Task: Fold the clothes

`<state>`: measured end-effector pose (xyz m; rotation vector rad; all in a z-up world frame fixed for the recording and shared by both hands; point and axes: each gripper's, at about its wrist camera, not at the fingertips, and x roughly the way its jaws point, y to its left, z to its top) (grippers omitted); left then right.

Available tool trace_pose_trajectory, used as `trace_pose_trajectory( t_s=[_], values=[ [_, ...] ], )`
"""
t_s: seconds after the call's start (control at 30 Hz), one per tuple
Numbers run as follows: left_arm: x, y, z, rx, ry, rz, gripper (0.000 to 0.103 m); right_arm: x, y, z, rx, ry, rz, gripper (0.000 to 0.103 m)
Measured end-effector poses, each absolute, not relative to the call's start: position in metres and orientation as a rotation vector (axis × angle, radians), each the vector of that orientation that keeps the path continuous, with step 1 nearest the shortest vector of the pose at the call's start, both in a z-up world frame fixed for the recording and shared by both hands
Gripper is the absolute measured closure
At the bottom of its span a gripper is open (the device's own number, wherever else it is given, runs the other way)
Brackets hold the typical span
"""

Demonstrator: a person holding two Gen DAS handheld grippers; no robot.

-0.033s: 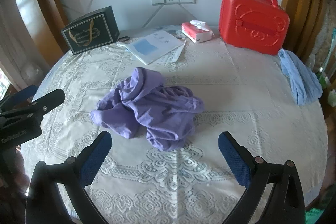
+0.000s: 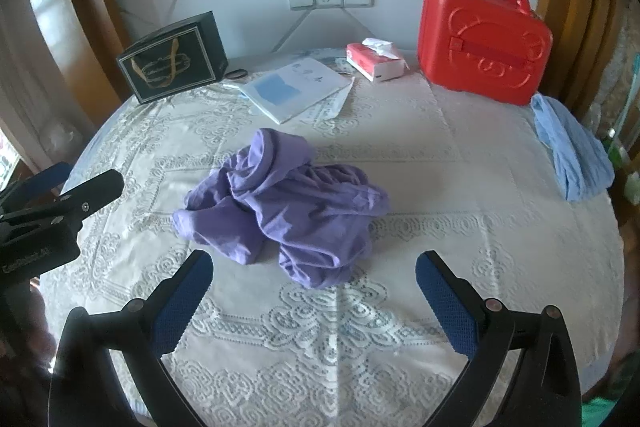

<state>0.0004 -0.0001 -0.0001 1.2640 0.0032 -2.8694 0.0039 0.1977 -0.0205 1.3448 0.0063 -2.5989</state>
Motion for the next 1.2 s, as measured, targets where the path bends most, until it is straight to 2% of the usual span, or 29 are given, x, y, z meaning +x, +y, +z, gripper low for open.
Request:
trace_pose_trajectory(
  t_s=[1.2],
  values=[
    [-0.02, -0.023, -0.021, 1.348, 0.069, -2.782, 0.0, -0.022, 0.195, -0.034, 1.408, 0.04, -2.591, 0.0]
  ],
)
